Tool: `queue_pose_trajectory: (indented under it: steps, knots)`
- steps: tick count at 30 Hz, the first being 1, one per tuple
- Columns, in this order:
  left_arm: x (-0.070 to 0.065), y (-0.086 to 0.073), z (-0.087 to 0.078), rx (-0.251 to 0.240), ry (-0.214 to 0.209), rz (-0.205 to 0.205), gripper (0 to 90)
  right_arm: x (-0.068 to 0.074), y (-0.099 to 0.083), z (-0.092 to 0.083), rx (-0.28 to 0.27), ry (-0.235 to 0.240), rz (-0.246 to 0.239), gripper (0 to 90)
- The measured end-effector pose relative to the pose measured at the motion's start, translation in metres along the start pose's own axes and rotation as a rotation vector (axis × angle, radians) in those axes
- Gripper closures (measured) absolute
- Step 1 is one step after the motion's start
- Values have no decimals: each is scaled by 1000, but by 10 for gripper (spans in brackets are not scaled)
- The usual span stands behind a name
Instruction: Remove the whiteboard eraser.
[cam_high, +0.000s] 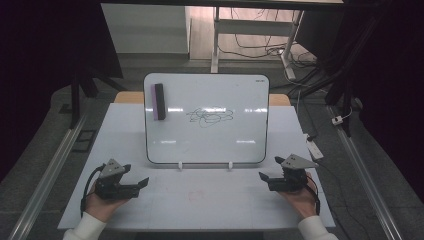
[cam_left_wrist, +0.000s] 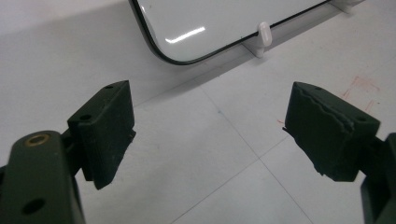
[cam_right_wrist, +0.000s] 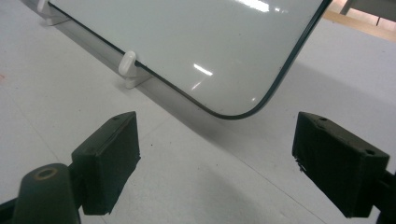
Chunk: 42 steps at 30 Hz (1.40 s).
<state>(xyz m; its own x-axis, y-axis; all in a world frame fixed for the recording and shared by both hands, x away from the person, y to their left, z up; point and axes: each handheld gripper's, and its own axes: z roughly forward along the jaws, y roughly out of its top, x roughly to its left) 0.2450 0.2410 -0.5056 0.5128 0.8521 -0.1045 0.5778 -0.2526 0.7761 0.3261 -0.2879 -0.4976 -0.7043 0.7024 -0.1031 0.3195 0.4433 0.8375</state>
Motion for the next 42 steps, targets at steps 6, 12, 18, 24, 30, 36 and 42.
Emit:
queue_pose_trajectory:
  steps: [6, 12, 18, 24, 30, 36, 42]
  knots:
    - [-1, 0, -1, 2, 6, -10, 176, 3, 0, 0, -2, 2, 1, 158]
    - [-2, 2, -5, 3, 7, -27, 180, 4, 1, 0, -8, -3, -6, 168]
    - [-8, 10, -15, -7, 6, -74, 208, 5, 0, -1, -17, -9, 0, 178]
    - [-14, 31, -32, -54, 10, -82, 226, 5, 0, -1, -21, -15, 2, 184]
    - [-9, 58, -41, -94, 32, -71, 226, 6, 2, 0, -27, -10, 1, 190]
    - [-2, 92, -41, -130, 27, -83, 241, 9, 4, 0, -30, -5, -2, 192]
    - [0, 133, -30, -144, 56, -74, 249, 10, 5, 2, -23, -5, -7, 193]
